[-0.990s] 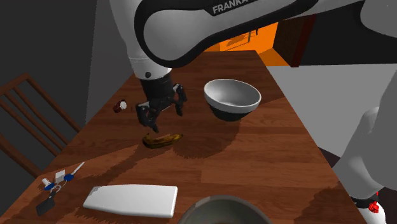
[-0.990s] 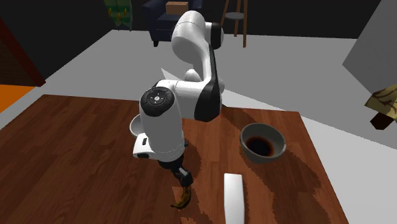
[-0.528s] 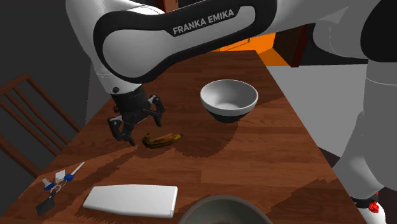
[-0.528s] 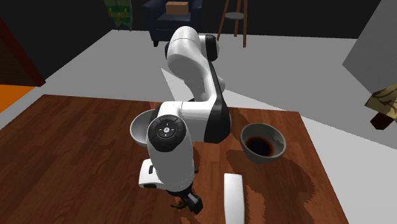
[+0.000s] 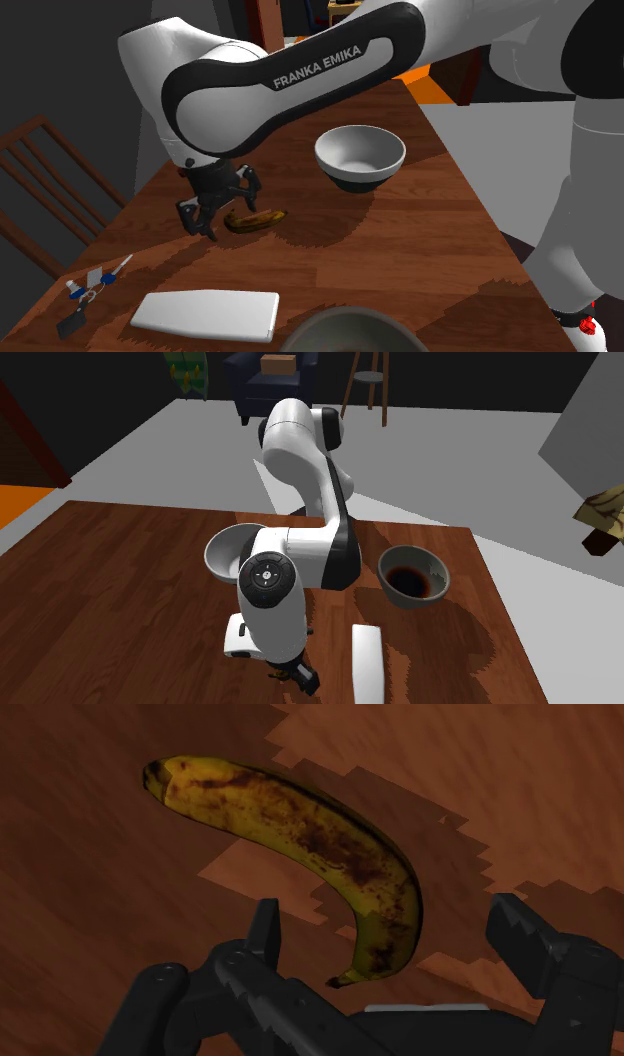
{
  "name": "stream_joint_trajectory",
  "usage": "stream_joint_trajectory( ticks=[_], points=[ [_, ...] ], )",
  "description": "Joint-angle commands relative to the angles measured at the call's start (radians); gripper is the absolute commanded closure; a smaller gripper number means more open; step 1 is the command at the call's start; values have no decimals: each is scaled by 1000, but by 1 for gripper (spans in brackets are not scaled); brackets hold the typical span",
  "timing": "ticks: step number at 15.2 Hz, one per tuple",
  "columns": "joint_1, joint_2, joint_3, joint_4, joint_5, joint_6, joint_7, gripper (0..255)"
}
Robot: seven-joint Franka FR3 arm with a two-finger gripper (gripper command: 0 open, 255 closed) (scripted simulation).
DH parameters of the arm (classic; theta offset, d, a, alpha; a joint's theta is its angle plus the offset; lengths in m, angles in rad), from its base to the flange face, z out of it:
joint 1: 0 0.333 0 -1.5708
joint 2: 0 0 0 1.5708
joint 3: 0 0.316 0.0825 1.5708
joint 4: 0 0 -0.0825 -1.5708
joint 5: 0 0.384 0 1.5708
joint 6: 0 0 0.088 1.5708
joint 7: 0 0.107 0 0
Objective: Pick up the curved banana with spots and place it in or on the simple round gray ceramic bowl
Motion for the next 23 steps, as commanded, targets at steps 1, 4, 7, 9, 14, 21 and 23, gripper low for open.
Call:
stream_joint_trajectory(
  ticks=[1, 4, 7, 9, 14, 21, 23],
  points=[
    [0, 0, 0, -3, 0, 3, 0, 0],
    [0, 0, 0, -3, 0, 3, 0, 0],
    [0, 0, 0, -2, 0, 3, 0, 255],
    [0, 1, 0, -1, -1, 2, 0, 255],
    [0, 0, 0, -3, 0, 3, 0, 255],
    [5, -6, 3, 70, 4, -75, -4, 255],
    [8, -6, 4, 98, 5, -101, -5, 255]
  ],
)
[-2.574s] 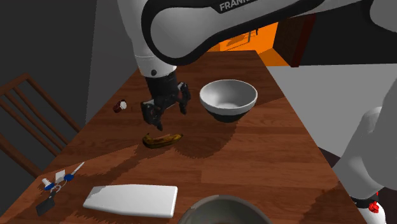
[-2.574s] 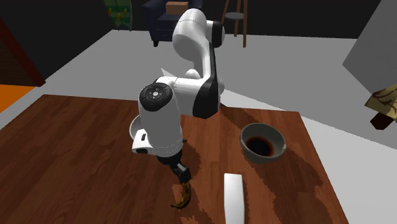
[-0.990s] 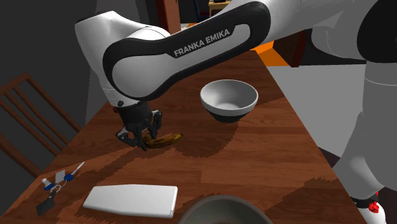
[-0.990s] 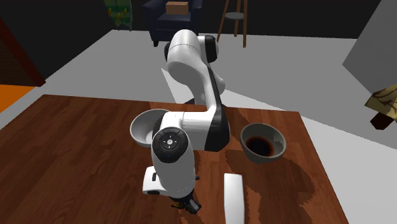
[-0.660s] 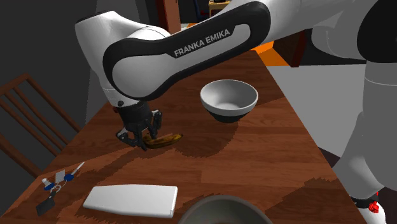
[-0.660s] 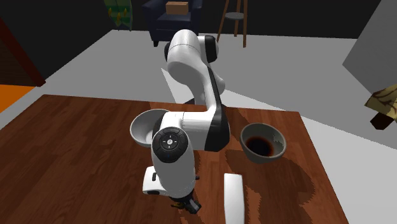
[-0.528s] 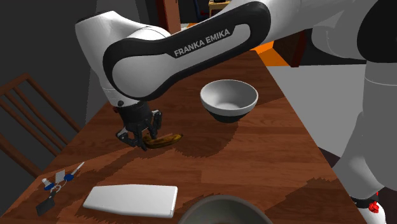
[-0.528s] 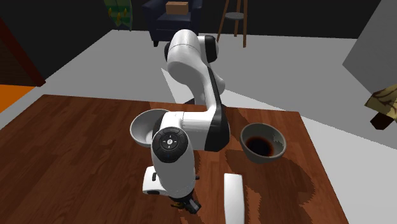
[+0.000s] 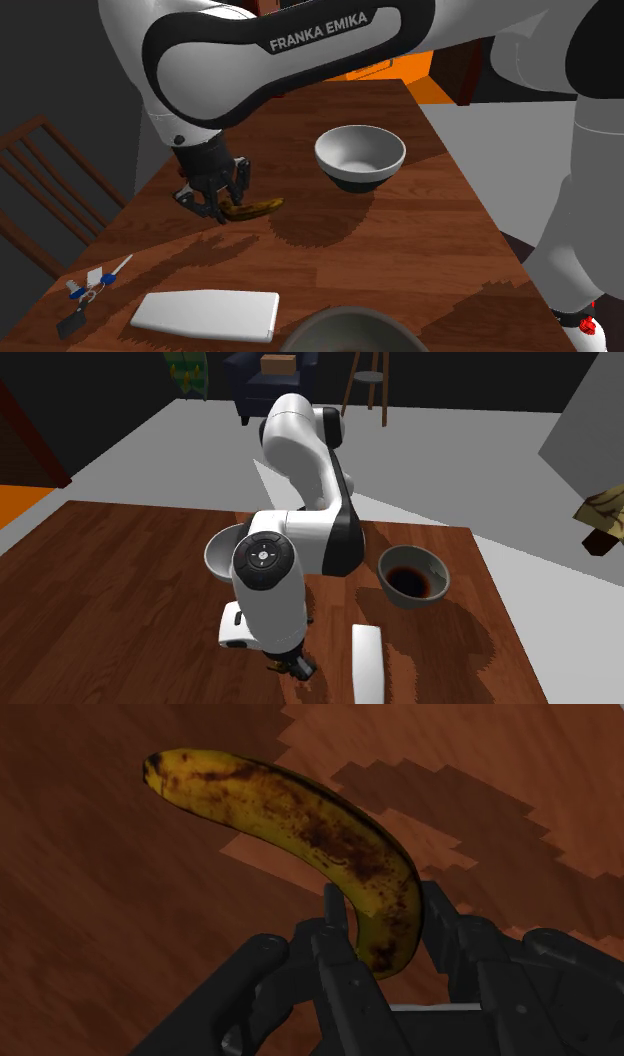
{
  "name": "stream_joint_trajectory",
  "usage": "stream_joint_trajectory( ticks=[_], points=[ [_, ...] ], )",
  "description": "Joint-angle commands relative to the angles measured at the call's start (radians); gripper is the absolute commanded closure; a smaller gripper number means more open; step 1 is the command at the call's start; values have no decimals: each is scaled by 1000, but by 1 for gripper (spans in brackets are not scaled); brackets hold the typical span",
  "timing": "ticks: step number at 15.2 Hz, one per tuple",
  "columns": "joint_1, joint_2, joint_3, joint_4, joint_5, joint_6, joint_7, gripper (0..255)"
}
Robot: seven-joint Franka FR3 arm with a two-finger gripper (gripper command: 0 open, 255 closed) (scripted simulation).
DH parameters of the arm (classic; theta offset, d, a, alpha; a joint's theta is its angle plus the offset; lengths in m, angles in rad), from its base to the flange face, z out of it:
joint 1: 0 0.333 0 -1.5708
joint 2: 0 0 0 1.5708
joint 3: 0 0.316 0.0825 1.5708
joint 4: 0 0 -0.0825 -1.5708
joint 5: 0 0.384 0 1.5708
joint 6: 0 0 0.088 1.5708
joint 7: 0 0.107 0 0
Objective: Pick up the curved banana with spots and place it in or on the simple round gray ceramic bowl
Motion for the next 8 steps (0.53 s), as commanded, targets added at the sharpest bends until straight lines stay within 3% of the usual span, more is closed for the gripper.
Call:
stream_joint_trajectory(
  ticks=[1, 8],
  points=[
    [2, 0, 1, 25, 1, -26, -2, 255],
    [17, 12, 3, 138, -4, -126, -3, 255]
  ],
)
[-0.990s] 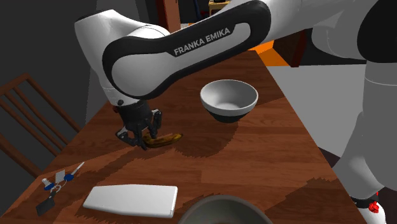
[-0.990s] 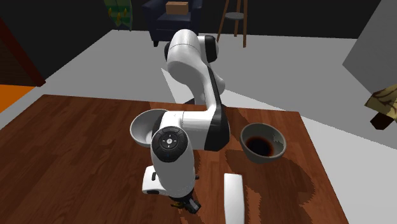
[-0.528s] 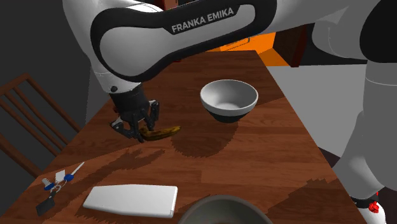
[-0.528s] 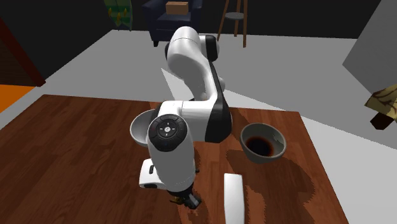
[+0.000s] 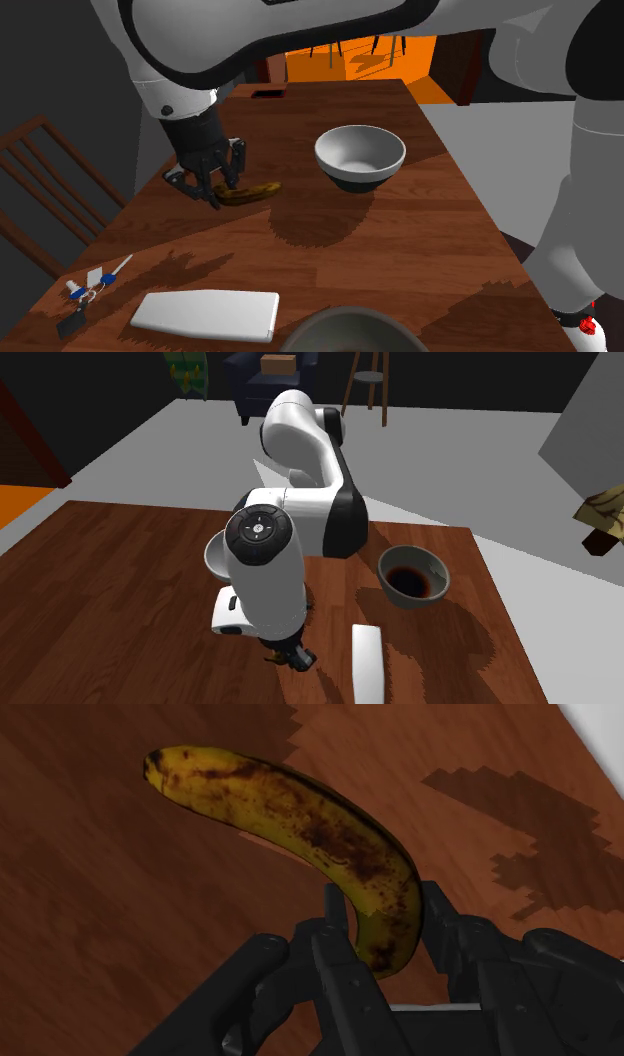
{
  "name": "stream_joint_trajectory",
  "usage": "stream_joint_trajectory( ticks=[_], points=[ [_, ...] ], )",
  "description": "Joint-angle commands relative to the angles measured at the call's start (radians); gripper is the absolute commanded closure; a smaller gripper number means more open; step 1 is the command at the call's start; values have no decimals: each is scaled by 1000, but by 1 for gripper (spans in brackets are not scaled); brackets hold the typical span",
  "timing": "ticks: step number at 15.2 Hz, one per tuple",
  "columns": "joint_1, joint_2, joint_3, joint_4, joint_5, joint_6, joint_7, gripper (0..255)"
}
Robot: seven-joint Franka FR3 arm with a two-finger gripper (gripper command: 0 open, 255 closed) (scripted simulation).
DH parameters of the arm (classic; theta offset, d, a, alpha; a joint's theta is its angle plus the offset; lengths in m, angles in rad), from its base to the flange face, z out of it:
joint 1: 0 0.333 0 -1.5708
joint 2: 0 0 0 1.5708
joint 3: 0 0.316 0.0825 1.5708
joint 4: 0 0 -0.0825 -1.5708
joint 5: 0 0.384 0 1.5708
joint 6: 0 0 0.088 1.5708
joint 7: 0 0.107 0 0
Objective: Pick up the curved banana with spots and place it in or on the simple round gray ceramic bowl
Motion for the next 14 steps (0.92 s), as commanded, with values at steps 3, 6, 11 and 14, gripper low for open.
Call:
stream_joint_trajectory(
  ticks=[3, 6, 11, 14],
  points=[
    [14, 16, 0, 82, -7, -66, 1, 255],
    [26, 31, 0, 145, -14, -115, 1, 255],
    [54, 68, -1, 271, -31, -205, 3, 255],
    [78, 100, -4, 365, -46, -267, 3, 255]
  ],
)
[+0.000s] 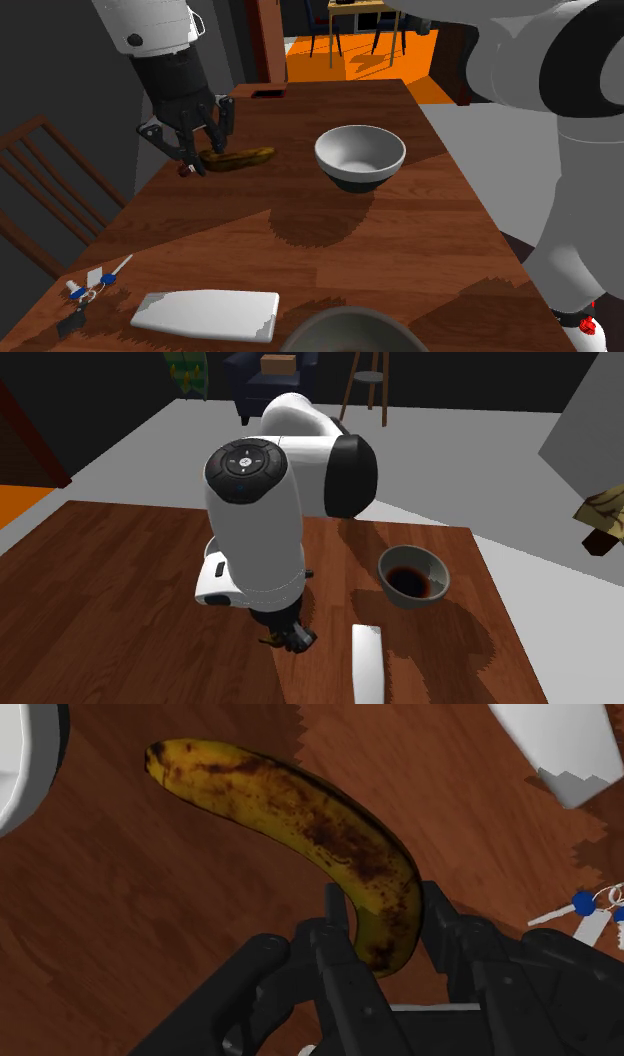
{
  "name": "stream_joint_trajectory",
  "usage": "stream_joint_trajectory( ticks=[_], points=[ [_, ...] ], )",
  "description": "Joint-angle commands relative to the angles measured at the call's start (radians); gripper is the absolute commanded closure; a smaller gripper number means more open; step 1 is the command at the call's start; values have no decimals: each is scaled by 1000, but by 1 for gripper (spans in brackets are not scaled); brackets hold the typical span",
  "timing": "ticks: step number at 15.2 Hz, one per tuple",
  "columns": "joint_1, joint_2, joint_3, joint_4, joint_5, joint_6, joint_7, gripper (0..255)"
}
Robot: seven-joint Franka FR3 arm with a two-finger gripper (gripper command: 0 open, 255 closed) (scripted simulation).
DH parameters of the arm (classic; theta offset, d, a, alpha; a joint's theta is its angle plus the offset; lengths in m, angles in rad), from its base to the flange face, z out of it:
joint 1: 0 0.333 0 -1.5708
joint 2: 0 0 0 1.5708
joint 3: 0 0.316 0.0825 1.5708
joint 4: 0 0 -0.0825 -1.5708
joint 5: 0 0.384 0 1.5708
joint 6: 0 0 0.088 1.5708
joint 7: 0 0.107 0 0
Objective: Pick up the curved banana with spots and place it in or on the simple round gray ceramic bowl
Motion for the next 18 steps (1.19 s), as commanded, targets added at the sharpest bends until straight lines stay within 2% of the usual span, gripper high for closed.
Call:
stream_joint_trajectory(
  ticks=[1, 3, 6, 9, 13, 18],
  points=[
    [17, 23, -2, 64, -11, -42, 0, 255],
    [31, 41, -4, 112, -19, -72, 0, 255],
    [5, -83, 23, -84, 32, 3, 48, 255],
    [-1, -176, 45, -219, 73, 51, 92, 255],
    [10, -275, 73, -350, 122, 93, 150, 255],
    [41, -370, 110, -464, 173, 126, 229, 255]
  ],
)
